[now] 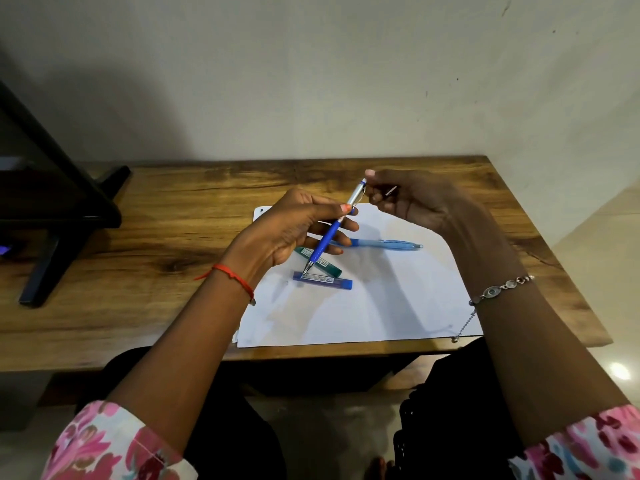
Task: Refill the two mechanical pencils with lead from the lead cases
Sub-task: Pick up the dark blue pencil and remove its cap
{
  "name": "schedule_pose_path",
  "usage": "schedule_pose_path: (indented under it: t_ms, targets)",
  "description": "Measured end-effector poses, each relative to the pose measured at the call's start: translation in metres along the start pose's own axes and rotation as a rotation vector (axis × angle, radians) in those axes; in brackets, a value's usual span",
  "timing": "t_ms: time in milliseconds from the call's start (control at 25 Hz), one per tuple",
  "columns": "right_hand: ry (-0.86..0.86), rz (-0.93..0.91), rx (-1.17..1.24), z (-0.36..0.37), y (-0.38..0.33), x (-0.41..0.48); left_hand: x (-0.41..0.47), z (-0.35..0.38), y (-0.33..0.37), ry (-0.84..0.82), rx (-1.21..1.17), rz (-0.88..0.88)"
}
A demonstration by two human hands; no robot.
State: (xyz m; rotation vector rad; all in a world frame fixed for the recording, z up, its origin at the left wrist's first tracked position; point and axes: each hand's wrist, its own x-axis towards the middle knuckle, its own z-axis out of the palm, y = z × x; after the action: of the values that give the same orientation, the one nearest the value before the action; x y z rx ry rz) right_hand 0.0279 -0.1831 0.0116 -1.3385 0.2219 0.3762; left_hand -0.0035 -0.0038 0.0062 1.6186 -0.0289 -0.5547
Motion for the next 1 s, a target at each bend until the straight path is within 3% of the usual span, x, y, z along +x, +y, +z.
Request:
schedule_pose_path:
  t_ms: [160, 520, 600, 800, 880, 1000]
  targets:
    - [0.023, -0.013, -0.066, -0.001, 0.002, 0.003, 0.0, 0.001, 0.0, -0.01, 0.01, -0.008]
    - [0.196, -0.078, 0.108, -0.013, 0.001, 0.012, -0.001, 0.0, 0.0, -0.019, 0.047, -0.049]
    - [0.255, -0.146, -0.059, -0.02, 0.001, 0.011, -0.002, -0.003, -0.001, 0.0, 0.062, -0.055]
    - [0.24, -0.079, -0.986, -0.018, 0.011, 0.007, 0.001, -0.007, 0.0, 0.042, 0.068, -0.031]
    - [0.225, -0.082, -1.145, -0.018, 0.014, 0.007, 0.001, -0.007, 0.0, 0.046, 0.077, -0.03]
    - [0.208, -0.092, -1.193, -0.018, 0.016, 0.007, 0.001, -0.008, 0.0, 0.048, 0.073, -0.027]
